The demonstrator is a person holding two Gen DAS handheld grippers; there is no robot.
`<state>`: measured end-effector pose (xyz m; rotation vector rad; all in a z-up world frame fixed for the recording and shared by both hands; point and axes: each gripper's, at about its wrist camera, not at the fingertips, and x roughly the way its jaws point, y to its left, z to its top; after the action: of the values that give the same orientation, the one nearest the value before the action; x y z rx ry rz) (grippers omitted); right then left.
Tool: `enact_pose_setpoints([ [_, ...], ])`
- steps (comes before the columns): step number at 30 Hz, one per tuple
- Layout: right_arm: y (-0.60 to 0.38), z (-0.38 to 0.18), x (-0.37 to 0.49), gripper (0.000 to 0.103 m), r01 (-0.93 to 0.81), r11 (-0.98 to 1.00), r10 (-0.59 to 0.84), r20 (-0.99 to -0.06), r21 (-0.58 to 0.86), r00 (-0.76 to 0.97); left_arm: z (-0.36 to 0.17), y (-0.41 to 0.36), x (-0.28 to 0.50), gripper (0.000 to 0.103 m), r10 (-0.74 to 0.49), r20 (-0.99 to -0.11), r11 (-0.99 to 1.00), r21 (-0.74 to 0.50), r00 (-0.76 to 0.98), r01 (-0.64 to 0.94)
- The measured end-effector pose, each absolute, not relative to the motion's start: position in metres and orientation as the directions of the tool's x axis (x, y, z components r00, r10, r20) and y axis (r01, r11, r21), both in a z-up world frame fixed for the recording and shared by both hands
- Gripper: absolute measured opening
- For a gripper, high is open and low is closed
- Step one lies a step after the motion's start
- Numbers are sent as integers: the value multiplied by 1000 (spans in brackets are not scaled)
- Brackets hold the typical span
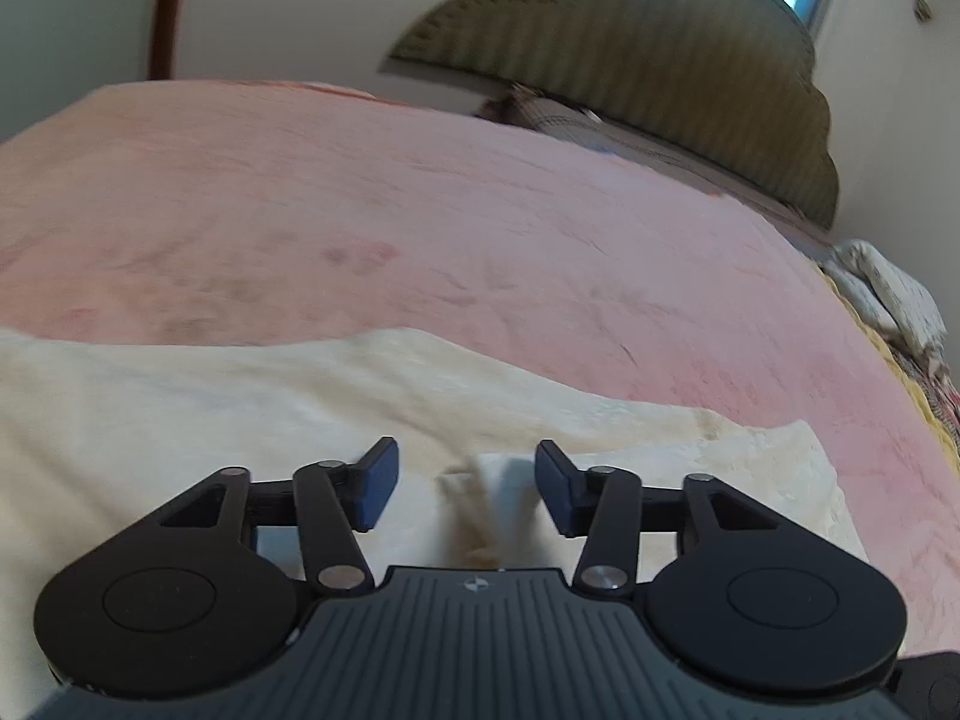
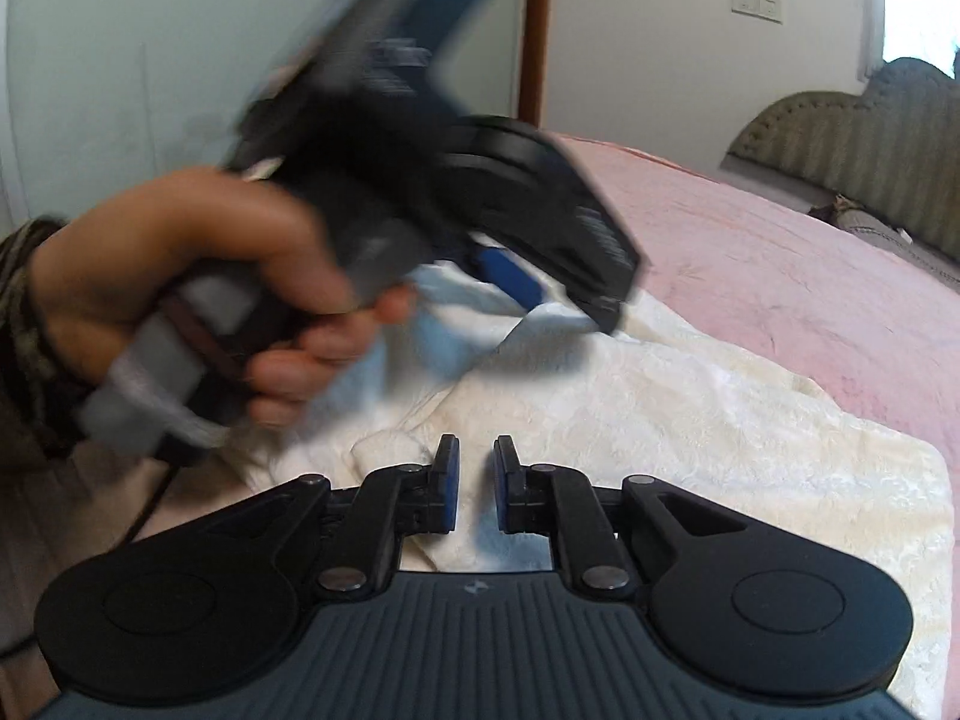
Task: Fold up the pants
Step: 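Open both tools and release the pants onto the bed, then grasp the pants edge with the left tool while the right tool grasps beside it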
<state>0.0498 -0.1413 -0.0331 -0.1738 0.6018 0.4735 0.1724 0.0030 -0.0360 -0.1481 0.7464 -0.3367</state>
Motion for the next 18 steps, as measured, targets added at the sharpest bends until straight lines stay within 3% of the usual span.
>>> enact_pose_setpoints([
  [2, -141, -31, 45, 12, -485, 875, 395, -563, -11, 726, -26, 29, 156, 69, -308, -619, 950, -246, 723, 193],
  [7, -131, -35, 45, 12, -479, 873, 341, -581, -96, 739, -13, 105, 119, 70, -222, -603, 957, -285, 766, 54],
  [15, -70, -23, 35, 14, -652, 746, 490, -550, -137, 676, 12, 208, 62, 73, -61, -614, 949, -280, 787, -144],
  [18, -38, -27, 23, 29, -731, 655, 541, -555, -193, 632, 18, 235, 45, 77, -73, -627, 930, -324, 775, -174],
])
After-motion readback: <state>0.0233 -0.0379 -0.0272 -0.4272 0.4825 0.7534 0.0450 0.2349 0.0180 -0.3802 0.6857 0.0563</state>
